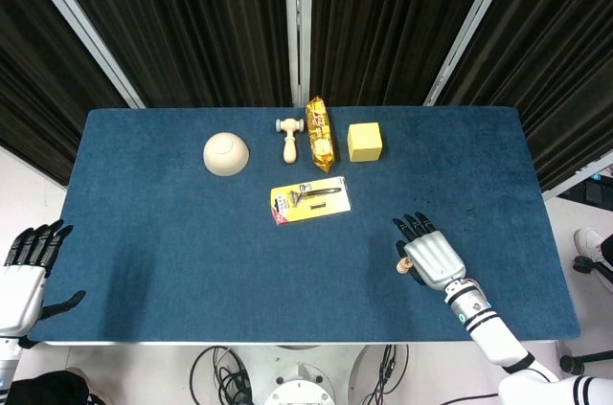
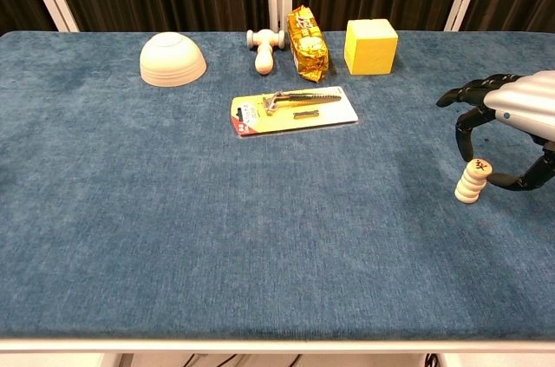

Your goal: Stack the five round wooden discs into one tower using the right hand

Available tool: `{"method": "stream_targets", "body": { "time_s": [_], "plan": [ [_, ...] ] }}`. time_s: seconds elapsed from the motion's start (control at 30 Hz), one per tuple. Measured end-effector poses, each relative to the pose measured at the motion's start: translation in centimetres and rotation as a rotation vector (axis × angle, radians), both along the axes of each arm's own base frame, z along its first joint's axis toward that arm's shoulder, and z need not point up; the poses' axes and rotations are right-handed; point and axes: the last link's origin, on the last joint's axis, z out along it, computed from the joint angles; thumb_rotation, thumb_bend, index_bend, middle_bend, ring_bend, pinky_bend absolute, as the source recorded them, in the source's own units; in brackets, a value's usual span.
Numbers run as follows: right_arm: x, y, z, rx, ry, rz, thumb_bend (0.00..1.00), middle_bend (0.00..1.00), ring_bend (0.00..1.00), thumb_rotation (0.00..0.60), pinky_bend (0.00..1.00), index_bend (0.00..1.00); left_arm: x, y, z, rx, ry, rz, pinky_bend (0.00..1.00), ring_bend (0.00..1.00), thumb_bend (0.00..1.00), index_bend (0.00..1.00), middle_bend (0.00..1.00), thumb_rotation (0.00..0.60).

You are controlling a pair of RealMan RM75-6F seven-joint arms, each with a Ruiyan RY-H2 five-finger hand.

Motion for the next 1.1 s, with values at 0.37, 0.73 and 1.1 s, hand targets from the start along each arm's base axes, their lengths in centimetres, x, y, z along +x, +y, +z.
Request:
{"method": "stream_targets", "body": {
  "time_s": [0.37,0.73,1.1],
  "plan": [
    [-0.15,-0.12,-0.04,-0.002,0.005,-0.006,0.28,0.07,0.00,0.600,0.00,0.48,-0.02,0.03,0.01,0.001,-0.001,0.001,0.00,0.00,0.14,0.08,0.00,0.600],
    [-0.12,-0.08,-0.04,0.002,0.004,-0.007,0.24,0.07,0.00,0.600,0.00,0.43,-0.02,0.00,0.07,0.002,-0.006,0.000,0.00,0.00,0.14,0.08,0.00,0.600],
    [-0.18,-0.07,0.82,-0.016,-0.005,-0.010,0.22,0.04,0.00,0.600,0.00,0.32,-0.04,-0.03,0.21,0.008,-0.007,-0.002,0.00,0.00,0.14,0.08,0.00,0.600]
  ]
}}
